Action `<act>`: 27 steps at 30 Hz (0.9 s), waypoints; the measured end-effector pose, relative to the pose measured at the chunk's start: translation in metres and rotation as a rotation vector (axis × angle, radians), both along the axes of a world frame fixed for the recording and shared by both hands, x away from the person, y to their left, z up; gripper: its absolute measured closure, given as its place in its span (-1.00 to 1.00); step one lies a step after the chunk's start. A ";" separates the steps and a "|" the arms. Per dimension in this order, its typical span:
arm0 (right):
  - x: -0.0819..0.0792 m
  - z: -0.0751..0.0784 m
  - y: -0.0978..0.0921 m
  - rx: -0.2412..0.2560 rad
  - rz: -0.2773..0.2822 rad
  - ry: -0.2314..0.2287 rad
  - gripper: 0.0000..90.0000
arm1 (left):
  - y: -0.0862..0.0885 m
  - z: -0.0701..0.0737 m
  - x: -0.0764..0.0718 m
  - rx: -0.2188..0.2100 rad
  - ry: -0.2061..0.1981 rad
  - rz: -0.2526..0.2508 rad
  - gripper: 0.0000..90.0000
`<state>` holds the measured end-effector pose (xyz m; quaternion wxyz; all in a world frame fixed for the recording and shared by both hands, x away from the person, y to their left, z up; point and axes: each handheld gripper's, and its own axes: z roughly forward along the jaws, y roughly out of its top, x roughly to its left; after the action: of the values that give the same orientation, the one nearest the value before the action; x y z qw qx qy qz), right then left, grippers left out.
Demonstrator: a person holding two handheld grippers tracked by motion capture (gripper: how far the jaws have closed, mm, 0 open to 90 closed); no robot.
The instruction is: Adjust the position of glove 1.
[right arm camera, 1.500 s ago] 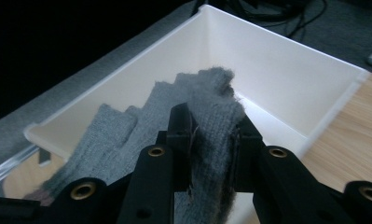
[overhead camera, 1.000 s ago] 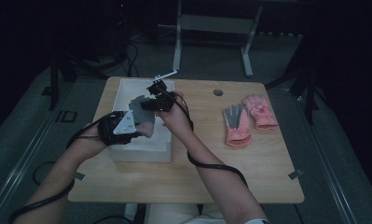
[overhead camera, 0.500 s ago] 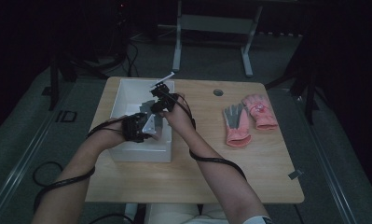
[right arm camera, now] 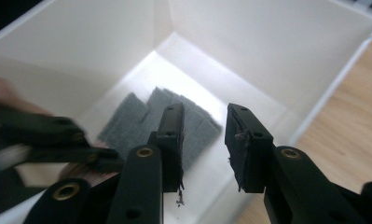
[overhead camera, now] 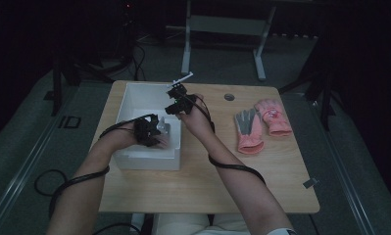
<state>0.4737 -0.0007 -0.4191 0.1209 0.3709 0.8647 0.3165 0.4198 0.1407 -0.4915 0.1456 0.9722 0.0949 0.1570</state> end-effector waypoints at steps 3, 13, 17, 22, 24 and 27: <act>-0.008 0.017 -0.018 0.049 0.006 -0.031 0.44 | -0.001 0.000 0.000 0.015 0.023 -0.008 0.42; -0.038 0.028 -0.073 0.104 0.023 -0.094 0.32 | 0.004 0.033 -0.014 -0.103 -0.021 0.060 -0.03; -0.051 0.026 -0.099 0.107 0.024 -0.116 0.31 | 0.005 0.047 -0.019 -0.151 -0.031 0.075 -0.03; -0.058 0.022 -0.125 0.091 0.008 -0.137 0.31 | 0.002 0.062 -0.024 -0.213 -0.034 0.112 -0.03; -0.060 0.018 -0.144 0.087 -0.009 -0.146 0.31 | -0.004 0.071 -0.028 -0.287 -0.042 0.130 -0.03; -0.063 0.014 -0.162 0.074 -0.022 -0.162 0.31 | -0.013 0.079 -0.032 -0.344 -0.042 0.147 -0.03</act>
<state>0.4109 -0.1629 -0.4054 0.1802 0.3575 0.8357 0.3759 0.3874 0.1277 -0.4128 0.3000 0.9199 0.1880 0.1687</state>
